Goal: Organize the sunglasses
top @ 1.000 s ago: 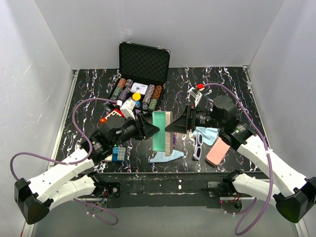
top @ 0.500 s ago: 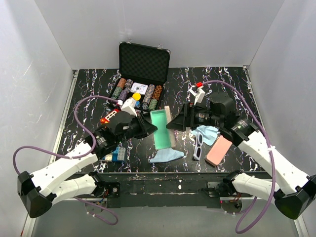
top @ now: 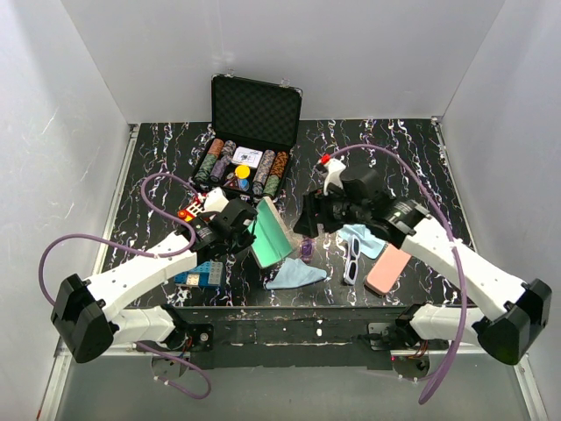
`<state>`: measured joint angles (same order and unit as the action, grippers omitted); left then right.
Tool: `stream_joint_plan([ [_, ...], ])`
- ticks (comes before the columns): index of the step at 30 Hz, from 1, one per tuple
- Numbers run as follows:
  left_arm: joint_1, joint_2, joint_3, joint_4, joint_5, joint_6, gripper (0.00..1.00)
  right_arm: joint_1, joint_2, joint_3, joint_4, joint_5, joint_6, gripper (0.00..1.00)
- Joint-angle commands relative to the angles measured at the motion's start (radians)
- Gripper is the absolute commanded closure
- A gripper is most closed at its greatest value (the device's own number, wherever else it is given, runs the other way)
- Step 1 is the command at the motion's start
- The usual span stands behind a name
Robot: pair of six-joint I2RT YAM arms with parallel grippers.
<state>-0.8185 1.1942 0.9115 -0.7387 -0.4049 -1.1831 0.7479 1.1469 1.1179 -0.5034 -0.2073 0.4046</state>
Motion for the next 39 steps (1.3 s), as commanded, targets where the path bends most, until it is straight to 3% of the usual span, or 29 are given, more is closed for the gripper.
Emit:
stream_joint_plan([
  [1, -0.002, -0.036, 0.027, 0.042, -0.029, -0.079, 1.0, 0.073, 0.065, 0.052, 0.009, 0.129, -0.104, 0.19],
  [7, -0.002, -0.044, 0.01, 0.055, -0.014, -0.113, 1.0, 0.123, 0.184, 0.089, 0.031, 0.12, -0.132, 0.2],
  [12, -0.002, -0.051, 0.0, 0.067, 0.015, -0.128, 1.0, 0.126, 0.24, 0.097, 0.066, 0.106, -0.17, 0.3],
  [13, -0.002, -0.053, -0.005, 0.07, 0.018, -0.131, 1.0, 0.128, 0.246, 0.094, 0.077, 0.091, -0.185, 0.35],
  [17, -0.002, -0.059, -0.022, 0.084, 0.038, -0.122, 0.99, 0.139, 0.269, 0.088, 0.114, 0.054, -0.288, 0.79],
  [18, -0.002, -0.064, -0.029, 0.094, 0.05, -0.103, 0.92, 0.14, 0.277, 0.091, 0.117, 0.068, -0.311, 0.86],
  [19, -0.002, -0.068, -0.029, 0.101, 0.069, -0.078, 0.74, 0.14, 0.284, 0.095, 0.118, 0.086, -0.334, 0.9],
  [21, -0.002, -0.09, -0.031, 0.079, 0.089, -0.03, 0.43, 0.14, 0.306, 0.108, 0.114, 0.127, -0.399, 0.9],
  [22, -0.004, -0.108, -0.031, 0.055, 0.089, -0.02, 0.34, 0.14, 0.318, 0.109, 0.117, 0.135, -0.452, 0.9],
  [24, -0.002, -0.166, -0.036, -0.005, 0.09, 0.016, 0.02, 0.14, 0.342, 0.103, 0.131, 0.155, -0.585, 0.91],
  [28, -0.002, -0.344, -0.051, -0.149, 0.1, 0.063, 0.02, 0.14, 0.395, 0.059, 0.245, 0.19, -0.814, 0.91],
  [32, -0.002, -0.527, -0.059, -0.295, 0.08, 0.065, 0.02, 0.14, 0.462, 0.075, 0.293, 0.103, -1.059, 0.91],
  [39, -0.002, -0.738, -0.089, -0.426, 0.008, 0.008, 0.02, 0.139, 0.617, 0.19, 0.286, 0.048, -1.219, 0.89],
])
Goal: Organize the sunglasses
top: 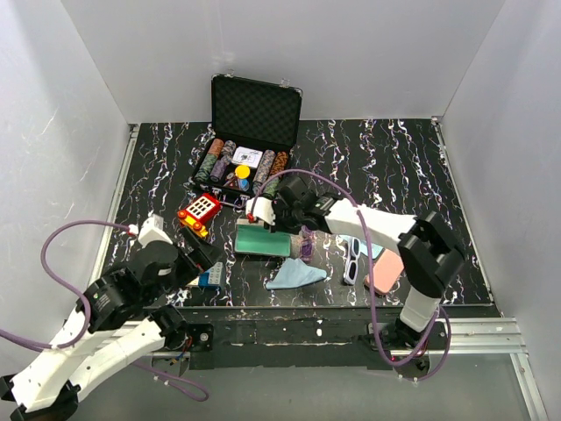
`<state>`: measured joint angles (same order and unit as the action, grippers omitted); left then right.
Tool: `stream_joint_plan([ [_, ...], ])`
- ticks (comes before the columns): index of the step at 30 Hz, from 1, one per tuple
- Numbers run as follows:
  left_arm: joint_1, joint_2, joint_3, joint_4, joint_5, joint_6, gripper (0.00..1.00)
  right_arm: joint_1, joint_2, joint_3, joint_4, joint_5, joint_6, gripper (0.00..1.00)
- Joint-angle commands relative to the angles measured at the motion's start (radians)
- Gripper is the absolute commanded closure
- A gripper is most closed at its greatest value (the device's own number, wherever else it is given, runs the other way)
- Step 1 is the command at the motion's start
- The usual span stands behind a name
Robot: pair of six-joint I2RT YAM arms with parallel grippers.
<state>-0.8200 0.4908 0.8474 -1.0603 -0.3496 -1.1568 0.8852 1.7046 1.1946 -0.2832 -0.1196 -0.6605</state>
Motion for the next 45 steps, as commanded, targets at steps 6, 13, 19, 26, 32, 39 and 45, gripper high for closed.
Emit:
stream_joint_plan([
  [6, -0.002, -0.058, -0.039, -0.076, -0.061, -0.012, 0.02, 0.001, 0.153, 0.175, 0.076, -0.02, -0.166, 0.86],
  [13, -0.001, -0.003, -0.047, -0.041, -0.049, 0.002, 0.02, 0.001, 0.187, 0.2, 0.07, -0.014, -0.142, 0.69],
  [19, -0.001, 0.043, -0.065, 0.028, -0.023, 0.022, 0.02, 0.001, 0.139, 0.171, 0.062, -0.034, -0.136, 0.27],
  [26, -0.001, 0.115, -0.099, 0.079, 0.009, 0.019, 0.02, 0.001, 0.058, 0.148, 0.104, -0.032, -0.076, 0.24],
  [32, -0.001, 0.235, -0.163, 0.242, 0.133, 0.006, 0.02, 0.001, -0.115, 0.056, 0.174, -0.017, 0.145, 0.19],
  [39, -0.001, 0.497, -0.226, 0.525, 0.33, 0.011, 0.02, 0.001, -0.448, -0.258, 0.266, 0.185, 0.71, 0.12],
  [45, -0.002, 0.679, -0.231, 0.67, 0.414, 0.009, 0.26, 0.0, -0.709, -0.452, 0.191, 0.288, 0.992, 0.1],
])
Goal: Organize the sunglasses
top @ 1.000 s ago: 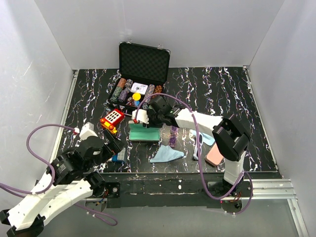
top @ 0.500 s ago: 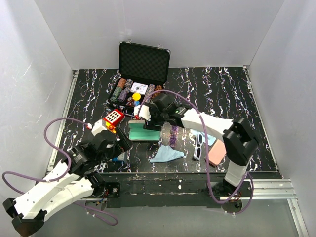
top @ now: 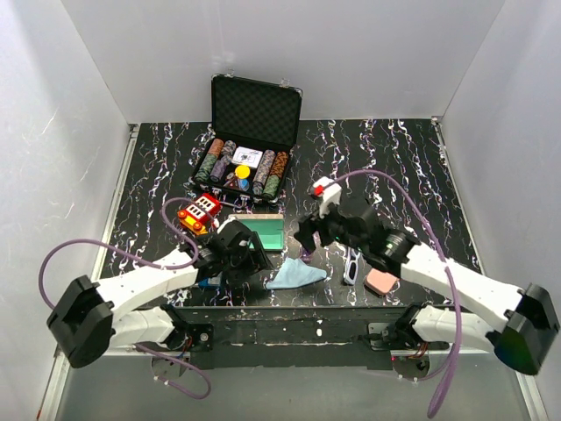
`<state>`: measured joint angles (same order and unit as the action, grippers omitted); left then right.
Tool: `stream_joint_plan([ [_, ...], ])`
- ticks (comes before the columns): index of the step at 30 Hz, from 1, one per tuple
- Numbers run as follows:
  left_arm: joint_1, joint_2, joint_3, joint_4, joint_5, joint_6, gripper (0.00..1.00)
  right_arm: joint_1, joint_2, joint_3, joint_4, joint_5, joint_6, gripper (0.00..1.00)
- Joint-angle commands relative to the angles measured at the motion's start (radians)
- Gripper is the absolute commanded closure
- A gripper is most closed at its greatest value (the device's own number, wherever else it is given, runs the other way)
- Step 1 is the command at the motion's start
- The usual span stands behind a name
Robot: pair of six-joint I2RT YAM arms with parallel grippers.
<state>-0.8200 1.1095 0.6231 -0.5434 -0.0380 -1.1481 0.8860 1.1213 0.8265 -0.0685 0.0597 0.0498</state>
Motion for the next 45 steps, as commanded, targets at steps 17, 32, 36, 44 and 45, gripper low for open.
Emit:
stream_joint_plan([
  [17, -0.002, 0.162, -0.137, 0.332, 0.19, -0.085, 0.65, -0.001, -0.388, -0.202, -0.125, 0.262, 0.367, 0.09],
  [32, -0.001, 0.178, -0.091, 0.182, 0.121, -0.044, 1.0, -0.001, -0.076, -0.064, -0.194, -0.17, 0.233, 0.18],
  [36, -0.001, 0.148, -0.094, 0.148, 0.127, -0.015, 1.0, 0.001, 0.144, 0.064, -0.264, -0.228, 0.202, 0.25],
  [44, -0.001, 0.158, -0.079, 0.145, 0.127, -0.01, 1.0, 0.044, 0.438, 0.18, -0.191, -0.186, 0.119, 0.33],
  [45, -0.001, 0.161, -0.076, 0.146, 0.127, -0.009, 1.0, 0.051, 0.466, 0.189, -0.18, -0.173, 0.099, 0.34],
])
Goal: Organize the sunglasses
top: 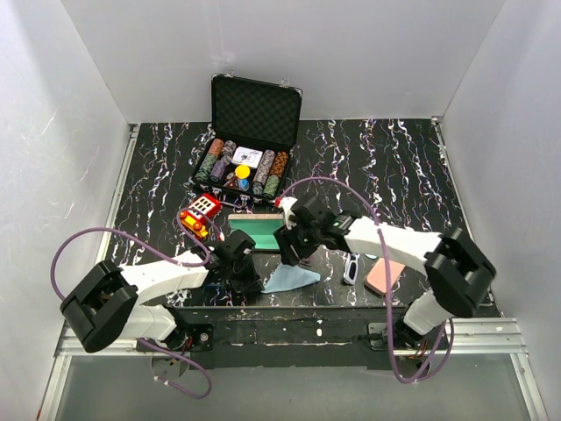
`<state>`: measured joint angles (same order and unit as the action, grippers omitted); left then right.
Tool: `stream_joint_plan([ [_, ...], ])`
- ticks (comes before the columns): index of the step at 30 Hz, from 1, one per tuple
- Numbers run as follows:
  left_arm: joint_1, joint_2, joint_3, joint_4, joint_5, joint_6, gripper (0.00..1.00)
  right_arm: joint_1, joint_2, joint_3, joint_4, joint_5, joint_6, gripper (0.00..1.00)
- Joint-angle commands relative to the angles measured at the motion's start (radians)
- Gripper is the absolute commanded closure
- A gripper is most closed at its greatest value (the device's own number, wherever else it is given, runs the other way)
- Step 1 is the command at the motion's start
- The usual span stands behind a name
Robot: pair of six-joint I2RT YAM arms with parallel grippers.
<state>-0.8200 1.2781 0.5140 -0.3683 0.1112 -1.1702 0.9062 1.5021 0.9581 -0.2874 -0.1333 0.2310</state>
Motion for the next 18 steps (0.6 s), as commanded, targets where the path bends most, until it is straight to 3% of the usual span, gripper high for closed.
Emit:
stream_joint_plan([
  [1, -0.001, -0.006, 0.034, -0.027, -0.018, 0.012, 1.0, 0.039, 0.117, 0.065, 0.045, 0.037, -0.097, 0.36],
  [9, -0.001, -0.002, 0.035, -0.027, -0.015, 0.01, 1.0, 0.074, 0.263, 0.148, 0.057, 0.077, -0.147, 0.42],
  [18, -0.001, -0.023, 0.018, -0.012, -0.015, -0.008, 1.0, 0.114, 0.195, 0.099, 0.082, 0.127, -0.148, 0.43],
])
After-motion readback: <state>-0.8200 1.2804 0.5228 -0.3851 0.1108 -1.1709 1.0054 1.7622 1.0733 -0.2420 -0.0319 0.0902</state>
